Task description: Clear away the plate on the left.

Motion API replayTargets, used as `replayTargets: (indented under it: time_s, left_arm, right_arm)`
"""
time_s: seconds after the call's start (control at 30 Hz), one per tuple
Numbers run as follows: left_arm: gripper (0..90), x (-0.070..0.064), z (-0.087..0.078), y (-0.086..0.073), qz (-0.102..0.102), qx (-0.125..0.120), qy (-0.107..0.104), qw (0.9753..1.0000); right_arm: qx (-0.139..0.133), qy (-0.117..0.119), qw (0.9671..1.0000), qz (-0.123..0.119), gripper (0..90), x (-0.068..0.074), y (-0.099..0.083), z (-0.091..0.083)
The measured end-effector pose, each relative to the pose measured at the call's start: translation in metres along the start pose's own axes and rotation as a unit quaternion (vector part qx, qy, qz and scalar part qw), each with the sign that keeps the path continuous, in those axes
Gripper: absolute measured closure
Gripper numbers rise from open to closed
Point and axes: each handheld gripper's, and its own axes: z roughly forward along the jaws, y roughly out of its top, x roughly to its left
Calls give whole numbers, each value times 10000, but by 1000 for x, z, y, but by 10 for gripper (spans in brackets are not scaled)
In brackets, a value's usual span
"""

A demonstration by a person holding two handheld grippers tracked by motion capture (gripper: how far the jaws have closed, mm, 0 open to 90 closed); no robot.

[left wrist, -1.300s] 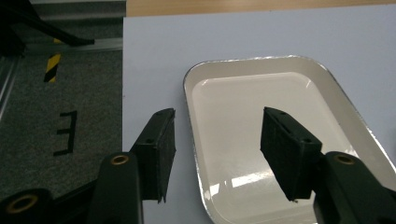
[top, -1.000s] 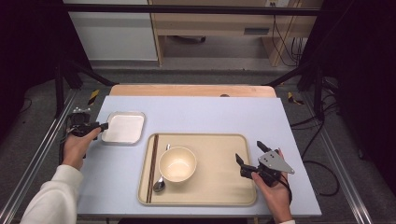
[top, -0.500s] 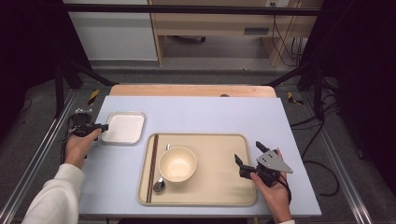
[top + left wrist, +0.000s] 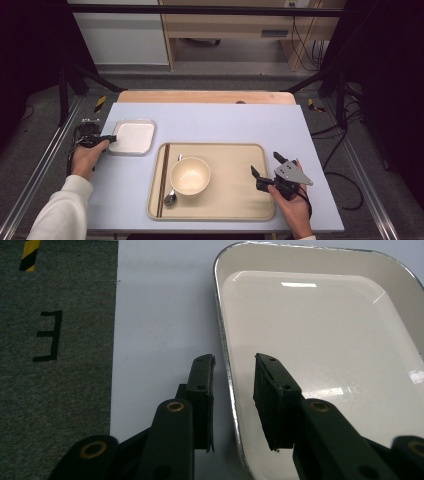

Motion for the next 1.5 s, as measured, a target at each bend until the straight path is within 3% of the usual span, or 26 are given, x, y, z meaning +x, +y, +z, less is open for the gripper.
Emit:
replayTargets:
  time_s: [1.07,1.5]
  left_arm:
    - [792,4,3,-2,-260,-11,-120,9996]
    - [866,6,4,-2,-608,-71,-225,9979]
  right_arm:
    - [88,1,10000,-3,114,0,-1,1]
    - [128,2,9999,6,114,0,-1,2]
